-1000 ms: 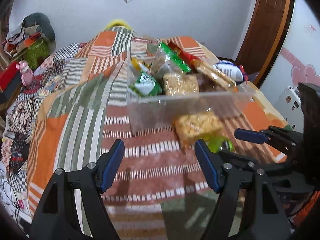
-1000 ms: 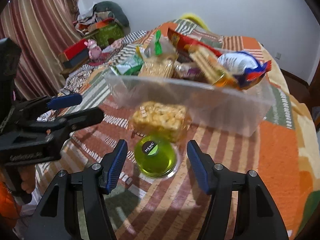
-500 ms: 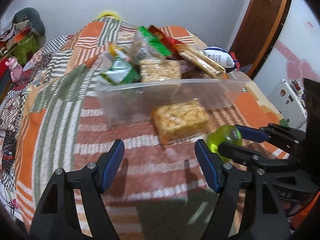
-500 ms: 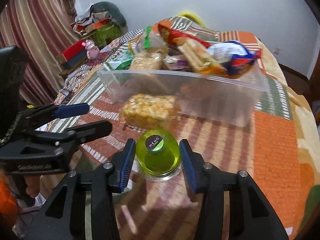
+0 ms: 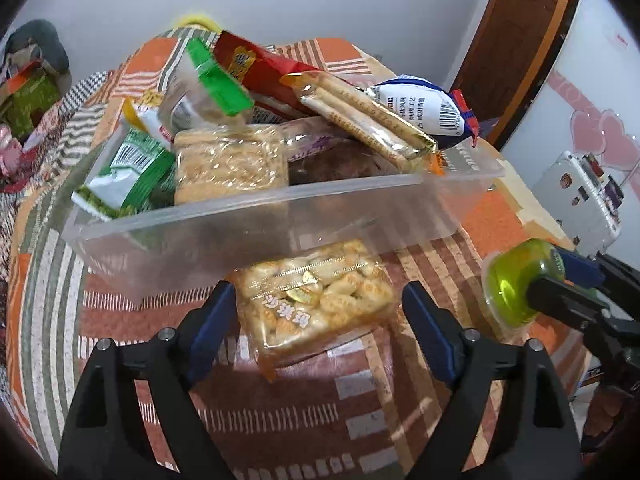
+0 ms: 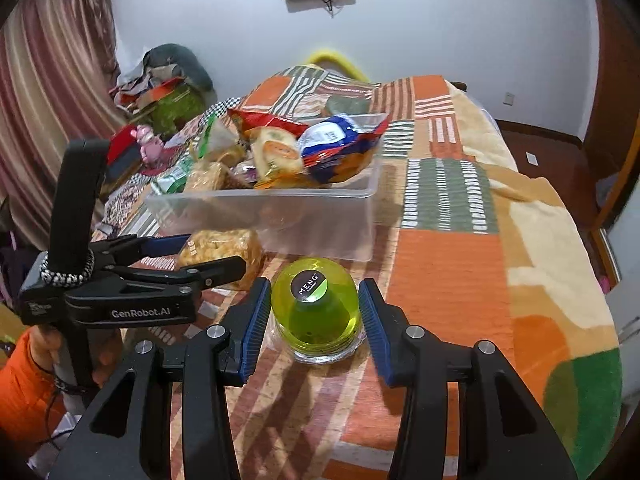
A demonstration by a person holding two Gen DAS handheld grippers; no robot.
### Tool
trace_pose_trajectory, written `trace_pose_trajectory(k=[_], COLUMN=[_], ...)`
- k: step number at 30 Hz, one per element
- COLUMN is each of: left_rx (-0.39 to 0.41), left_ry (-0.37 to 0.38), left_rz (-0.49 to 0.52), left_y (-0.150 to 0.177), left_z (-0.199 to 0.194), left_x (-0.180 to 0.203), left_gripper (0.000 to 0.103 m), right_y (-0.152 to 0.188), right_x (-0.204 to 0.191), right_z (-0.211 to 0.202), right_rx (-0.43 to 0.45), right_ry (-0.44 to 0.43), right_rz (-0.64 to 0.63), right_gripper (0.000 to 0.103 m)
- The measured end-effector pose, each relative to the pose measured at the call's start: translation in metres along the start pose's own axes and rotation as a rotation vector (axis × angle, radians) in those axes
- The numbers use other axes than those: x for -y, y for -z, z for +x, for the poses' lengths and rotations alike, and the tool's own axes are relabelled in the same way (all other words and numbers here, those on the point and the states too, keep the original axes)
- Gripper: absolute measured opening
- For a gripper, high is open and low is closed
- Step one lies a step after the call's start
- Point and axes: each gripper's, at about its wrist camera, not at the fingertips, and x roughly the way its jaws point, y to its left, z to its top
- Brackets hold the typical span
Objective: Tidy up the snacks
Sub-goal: 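Grasp the peanut brittle block with the left tool while the right tool grasps the jelly cup, then place the brittle block into the box with the left tool while the right tool places the jelly cup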
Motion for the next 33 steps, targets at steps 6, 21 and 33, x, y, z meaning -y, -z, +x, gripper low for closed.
trace_pose_trajectory(k=[6,21,33], left_rx=[-0.035,0.027,0.202], left_ry=[0.018,0.037,0.005], left_rz=[-0.002,0.014,-0.016], left_y=[0.000,0.006,-0.032], left_z=[0.007,-0.017,-0.083], left_x=[0.006,0.008,-0.018], left_gripper=[0.087,0.076,0.076], right_y=[-0.001,-0.016,-0.057], right_x=[-0.001,0.000,-0.018], right_z=[-0.003,-0.015,-0.013], right_rx=[0.007,0.052,0.145], right_ry=[-0.010,-0.003,-0.015], right_rz=[0.007,0.010,-0.044], right_gripper=[0.042,0.042,0.042])
